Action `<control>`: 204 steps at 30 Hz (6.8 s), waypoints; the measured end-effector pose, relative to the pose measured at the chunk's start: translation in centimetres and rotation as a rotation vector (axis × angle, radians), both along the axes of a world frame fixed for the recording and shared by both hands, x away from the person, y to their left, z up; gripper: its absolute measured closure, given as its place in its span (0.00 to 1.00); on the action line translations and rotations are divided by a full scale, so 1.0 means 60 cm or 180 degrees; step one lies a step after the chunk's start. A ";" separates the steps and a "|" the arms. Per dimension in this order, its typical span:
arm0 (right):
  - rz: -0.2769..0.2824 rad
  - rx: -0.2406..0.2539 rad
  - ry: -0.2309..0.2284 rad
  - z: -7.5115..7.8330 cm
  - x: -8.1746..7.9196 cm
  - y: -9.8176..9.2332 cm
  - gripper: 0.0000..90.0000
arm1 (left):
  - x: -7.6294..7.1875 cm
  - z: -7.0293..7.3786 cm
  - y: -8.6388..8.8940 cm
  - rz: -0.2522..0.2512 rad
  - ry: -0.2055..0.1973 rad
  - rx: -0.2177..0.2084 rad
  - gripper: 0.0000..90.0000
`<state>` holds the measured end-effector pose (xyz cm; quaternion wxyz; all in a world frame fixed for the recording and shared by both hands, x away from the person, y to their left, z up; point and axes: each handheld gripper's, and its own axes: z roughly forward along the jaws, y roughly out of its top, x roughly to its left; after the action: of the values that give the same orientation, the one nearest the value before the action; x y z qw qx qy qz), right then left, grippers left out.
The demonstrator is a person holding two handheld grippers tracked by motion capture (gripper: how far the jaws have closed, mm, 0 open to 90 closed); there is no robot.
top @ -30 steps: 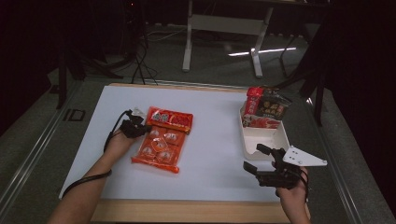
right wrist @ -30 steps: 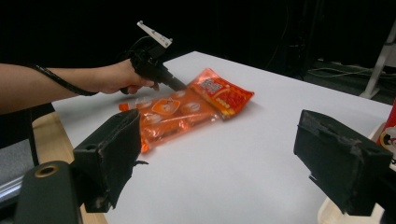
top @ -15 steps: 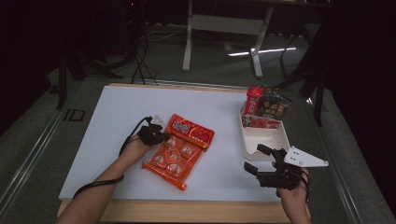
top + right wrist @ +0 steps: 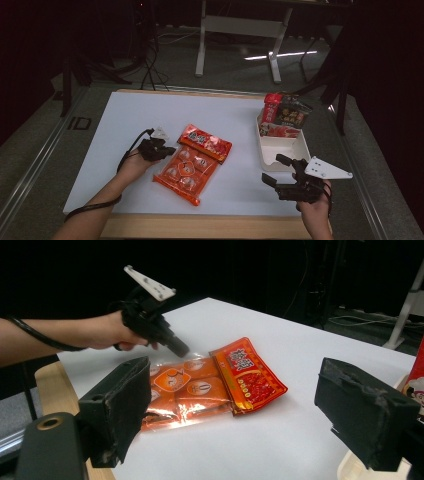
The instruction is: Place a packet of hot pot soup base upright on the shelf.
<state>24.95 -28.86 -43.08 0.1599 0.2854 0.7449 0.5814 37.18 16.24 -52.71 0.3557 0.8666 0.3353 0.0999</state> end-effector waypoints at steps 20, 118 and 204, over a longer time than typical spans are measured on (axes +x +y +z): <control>0.0011 -0.0012 -0.0007 0.001 -0.001 0.003 0.16 | -0.087 -0.014 -0.002 -0.0271 0.0236 0.0044 1.00; 0.0012 -0.0449 -0.0219 -0.011 -0.015 0.025 0.16 | 0.110 -0.035 -0.066 0.0402 0.0557 -0.0598 0.76; 0.0442 -0.0469 -0.0113 0.047 0.045 0.052 0.73 | -0.115 0.261 -0.144 -0.1190 -0.0665 -0.1819 1.00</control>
<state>27.66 -25.71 -40.25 0.1529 0.2102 0.8007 0.5398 30.30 7.60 -37.02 0.6282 0.7636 0.1471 0.0234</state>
